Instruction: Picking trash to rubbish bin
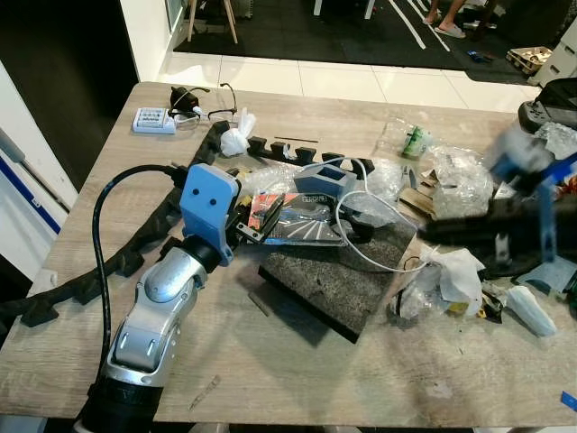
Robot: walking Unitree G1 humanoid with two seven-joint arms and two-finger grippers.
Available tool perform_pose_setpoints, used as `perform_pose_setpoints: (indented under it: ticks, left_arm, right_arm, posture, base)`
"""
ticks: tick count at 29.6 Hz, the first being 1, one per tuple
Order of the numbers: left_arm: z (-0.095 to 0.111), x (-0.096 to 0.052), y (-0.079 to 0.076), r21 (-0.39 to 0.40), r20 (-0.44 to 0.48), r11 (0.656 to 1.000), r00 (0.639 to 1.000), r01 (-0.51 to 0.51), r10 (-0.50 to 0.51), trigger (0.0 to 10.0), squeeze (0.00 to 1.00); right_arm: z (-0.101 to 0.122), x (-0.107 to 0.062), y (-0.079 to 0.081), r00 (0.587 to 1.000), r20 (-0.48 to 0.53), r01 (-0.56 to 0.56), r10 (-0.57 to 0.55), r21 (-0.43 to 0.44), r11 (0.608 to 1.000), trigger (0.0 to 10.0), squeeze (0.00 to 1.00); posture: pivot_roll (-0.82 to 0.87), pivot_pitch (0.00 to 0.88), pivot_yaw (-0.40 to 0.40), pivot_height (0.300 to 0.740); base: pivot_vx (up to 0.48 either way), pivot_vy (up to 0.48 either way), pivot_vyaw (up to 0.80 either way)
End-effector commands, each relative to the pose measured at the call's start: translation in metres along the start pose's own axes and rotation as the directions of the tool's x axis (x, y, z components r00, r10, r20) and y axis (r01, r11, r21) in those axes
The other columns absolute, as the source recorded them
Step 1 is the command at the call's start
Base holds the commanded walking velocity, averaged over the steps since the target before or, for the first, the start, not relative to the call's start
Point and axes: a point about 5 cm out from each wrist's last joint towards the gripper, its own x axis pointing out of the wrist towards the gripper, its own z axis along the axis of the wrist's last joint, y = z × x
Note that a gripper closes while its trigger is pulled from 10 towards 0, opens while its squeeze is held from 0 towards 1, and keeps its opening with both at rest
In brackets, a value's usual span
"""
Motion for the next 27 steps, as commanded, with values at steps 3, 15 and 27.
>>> perform_pose_setpoints:
  ticks: [3,15,27]
  left_arm:
    - [-0.003,-0.002,-0.003,0.002,-0.010,1.000,1.000,0.007,-0.007,10.0,0.00]
    - [-0.003,-0.001,-0.003,0.005,-0.004,1.000,1.000,0.001,-0.001,10.0,0.00]
    - [-0.002,-0.001,-0.003,0.009,-0.001,1.000,1.000,0.000,0.000,10.0,0.00]
  right_arm:
    - [-0.012,0.005,-0.004,0.998,-0.013,0.055,-0.055,-0.010,0.998,0.0,0.00]
    - [-0.018,0.028,-0.004,0.983,0.167,0.071,-0.072,0.013,0.997,0.0,0.00]
    - [-0.008,0.076,0.018,0.946,0.312,-0.095,0.084,0.020,0.995,0.1,0.00]
  posture:
    - [-0.01,0.184,-0.038,0.740]
    - [-0.01,0.173,-0.040,0.740]
    - [-0.01,0.167,-0.042,0.740]
  base:
    - [0.000,0.000,0.00]
    - [0.000,0.000,0.00]
    - [0.000,0.000,0.00]
